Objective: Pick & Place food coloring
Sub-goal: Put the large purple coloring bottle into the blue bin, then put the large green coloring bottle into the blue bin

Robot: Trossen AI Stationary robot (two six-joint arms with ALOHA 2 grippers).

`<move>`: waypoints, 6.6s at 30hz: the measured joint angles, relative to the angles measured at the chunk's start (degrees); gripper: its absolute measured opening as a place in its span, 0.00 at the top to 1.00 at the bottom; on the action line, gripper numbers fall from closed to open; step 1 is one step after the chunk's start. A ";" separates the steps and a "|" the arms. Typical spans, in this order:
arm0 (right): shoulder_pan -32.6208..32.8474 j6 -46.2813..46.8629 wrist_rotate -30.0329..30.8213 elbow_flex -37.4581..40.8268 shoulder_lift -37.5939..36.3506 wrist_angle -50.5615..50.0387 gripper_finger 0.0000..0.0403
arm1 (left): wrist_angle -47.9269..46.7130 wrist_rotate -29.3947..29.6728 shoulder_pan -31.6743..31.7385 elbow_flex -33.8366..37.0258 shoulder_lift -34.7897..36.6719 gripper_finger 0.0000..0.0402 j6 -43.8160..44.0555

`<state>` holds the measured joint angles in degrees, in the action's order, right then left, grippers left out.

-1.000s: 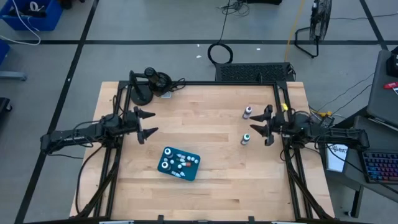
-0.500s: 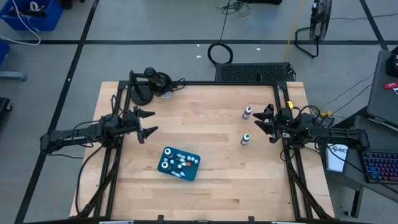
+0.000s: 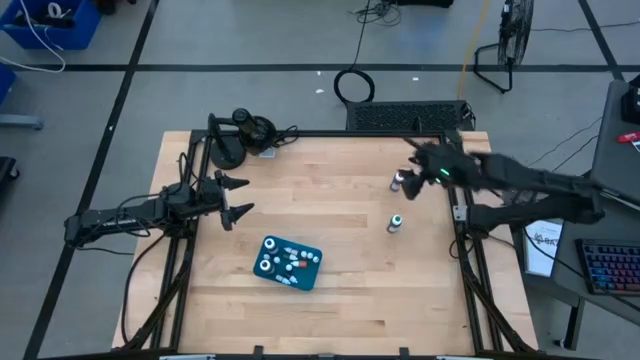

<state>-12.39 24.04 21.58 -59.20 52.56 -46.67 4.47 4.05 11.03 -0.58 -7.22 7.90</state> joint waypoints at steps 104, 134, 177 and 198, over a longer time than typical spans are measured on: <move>29.72 -13.29 -15.75 -67.06 77.00 -11.96 0.70 | 0.07 0.50 -0.02 -0.07 0.00 0.03 0.00; 29.68 -9.52 -16.39 -66.91 77.89 -23.59 0.70 | 0.07 0.52 -0.02 -0.07 0.00 0.03 0.00; 28.18 0.29 -14.64 -55.62 65.02 -25.68 0.24 | 0.07 0.55 0.00 -0.07 0.00 0.03 0.02; 17.04 22.90 -8.08 -15.05 32.00 -31.98 0.23 | 0.07 0.55 0.00 -0.07 -0.02 0.03 0.01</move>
<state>4.65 46.95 13.49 -74.25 84.56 -78.65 4.54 4.60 11.03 -0.64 -7.25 7.91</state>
